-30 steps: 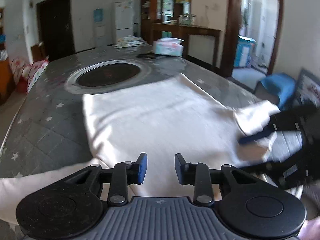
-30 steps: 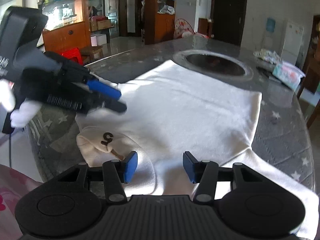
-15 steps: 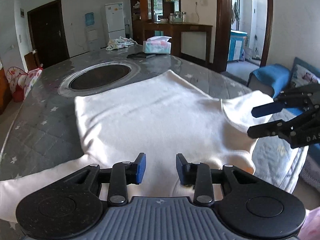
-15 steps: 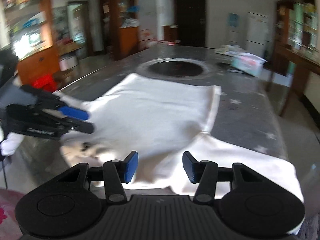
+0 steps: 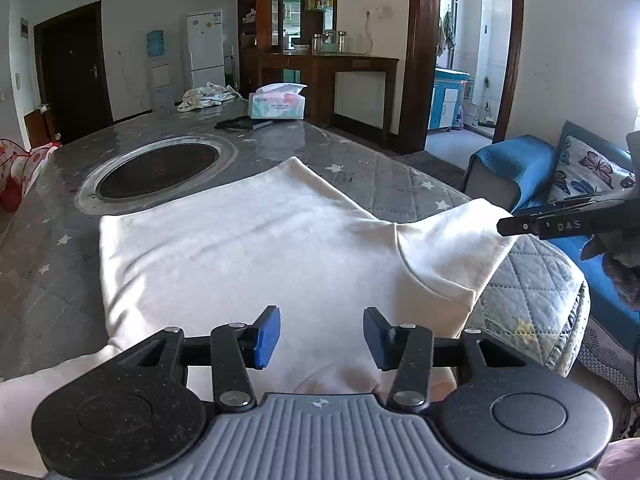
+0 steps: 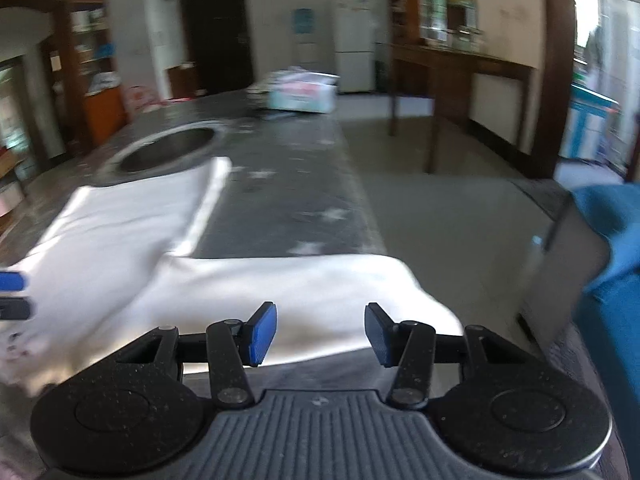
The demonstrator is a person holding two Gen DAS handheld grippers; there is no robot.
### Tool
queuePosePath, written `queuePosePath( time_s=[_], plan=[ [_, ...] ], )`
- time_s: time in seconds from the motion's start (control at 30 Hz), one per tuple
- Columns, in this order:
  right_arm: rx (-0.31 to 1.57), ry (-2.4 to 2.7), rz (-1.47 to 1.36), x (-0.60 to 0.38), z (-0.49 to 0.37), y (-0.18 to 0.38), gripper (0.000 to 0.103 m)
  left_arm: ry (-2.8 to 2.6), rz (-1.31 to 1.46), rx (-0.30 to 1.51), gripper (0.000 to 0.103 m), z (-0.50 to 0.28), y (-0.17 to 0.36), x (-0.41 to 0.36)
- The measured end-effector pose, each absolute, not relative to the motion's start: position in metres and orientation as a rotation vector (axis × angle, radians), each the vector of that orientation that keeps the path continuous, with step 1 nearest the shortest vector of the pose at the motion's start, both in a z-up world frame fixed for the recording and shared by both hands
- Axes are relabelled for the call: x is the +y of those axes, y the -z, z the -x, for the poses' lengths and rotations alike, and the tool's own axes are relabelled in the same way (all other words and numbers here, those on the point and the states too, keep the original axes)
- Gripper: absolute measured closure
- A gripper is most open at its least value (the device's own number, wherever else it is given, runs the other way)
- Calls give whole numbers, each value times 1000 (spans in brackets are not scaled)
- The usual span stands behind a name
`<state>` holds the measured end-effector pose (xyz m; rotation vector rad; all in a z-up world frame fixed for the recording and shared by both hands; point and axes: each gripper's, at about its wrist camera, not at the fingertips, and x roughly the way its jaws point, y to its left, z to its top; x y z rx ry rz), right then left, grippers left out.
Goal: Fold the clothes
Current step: 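Grasp the shirt side edge with the right gripper and lift it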
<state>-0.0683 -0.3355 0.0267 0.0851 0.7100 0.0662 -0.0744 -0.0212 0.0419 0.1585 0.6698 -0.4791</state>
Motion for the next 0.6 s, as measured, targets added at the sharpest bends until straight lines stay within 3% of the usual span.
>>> queuePosePath(
  time_s=[0.47, 0.53, 0.6],
  plan=[
    [740, 56, -423, -407, 59, 4, 53, 480, -157, 693, 50, 74, -36, -26],
    [727, 41, -434, -409, 60, 5, 69, 477, -157, 696, 49, 74, -35, -27],
    [712, 33, -423, -409, 62, 4, 71, 475, -157, 698, 48, 74, -35, -27]
  ],
)
